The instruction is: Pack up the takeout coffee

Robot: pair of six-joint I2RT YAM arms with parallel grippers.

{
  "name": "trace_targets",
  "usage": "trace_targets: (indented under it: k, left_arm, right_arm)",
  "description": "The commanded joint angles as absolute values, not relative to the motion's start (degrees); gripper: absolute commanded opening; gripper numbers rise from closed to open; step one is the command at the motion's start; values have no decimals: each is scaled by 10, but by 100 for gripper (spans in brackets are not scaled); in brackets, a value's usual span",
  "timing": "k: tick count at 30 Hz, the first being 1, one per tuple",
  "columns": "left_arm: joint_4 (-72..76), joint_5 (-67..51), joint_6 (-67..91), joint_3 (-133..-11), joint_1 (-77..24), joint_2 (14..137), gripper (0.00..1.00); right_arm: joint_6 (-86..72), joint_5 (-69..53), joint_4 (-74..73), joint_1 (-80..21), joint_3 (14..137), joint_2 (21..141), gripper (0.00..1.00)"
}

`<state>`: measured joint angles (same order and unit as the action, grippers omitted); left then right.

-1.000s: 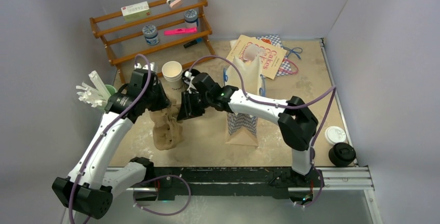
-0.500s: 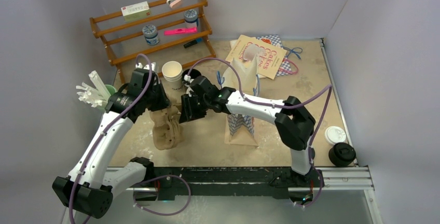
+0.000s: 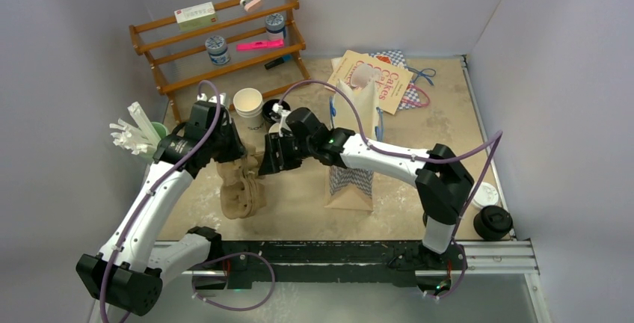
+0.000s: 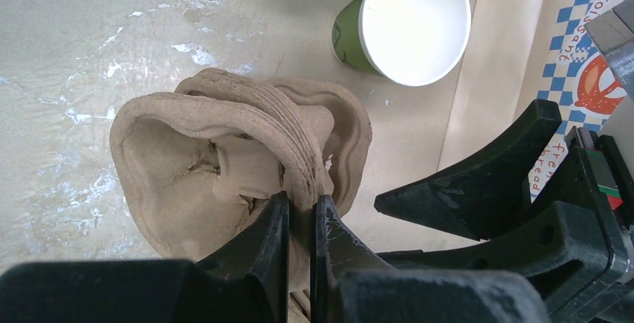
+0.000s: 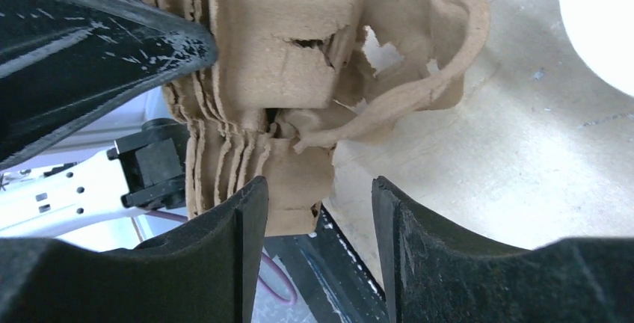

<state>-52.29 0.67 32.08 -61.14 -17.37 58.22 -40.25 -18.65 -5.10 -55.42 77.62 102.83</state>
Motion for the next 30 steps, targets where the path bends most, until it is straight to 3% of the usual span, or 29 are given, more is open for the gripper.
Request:
trace_targets:
  k: [1,16,30]
  left_arm:
    - [-504,3,317,-625,-171,570,0]
    - [-499,3,327,-630,-171,570,0]
    - [-500,3,326,-630,-171,570,0]
  right_arm:
    - [-395,-223,-2,-554,776,1024,56]
    - [-388,-260,-11,-570,796,1061,44]
    - [-371,-215,-4,-571,795,1017,41]
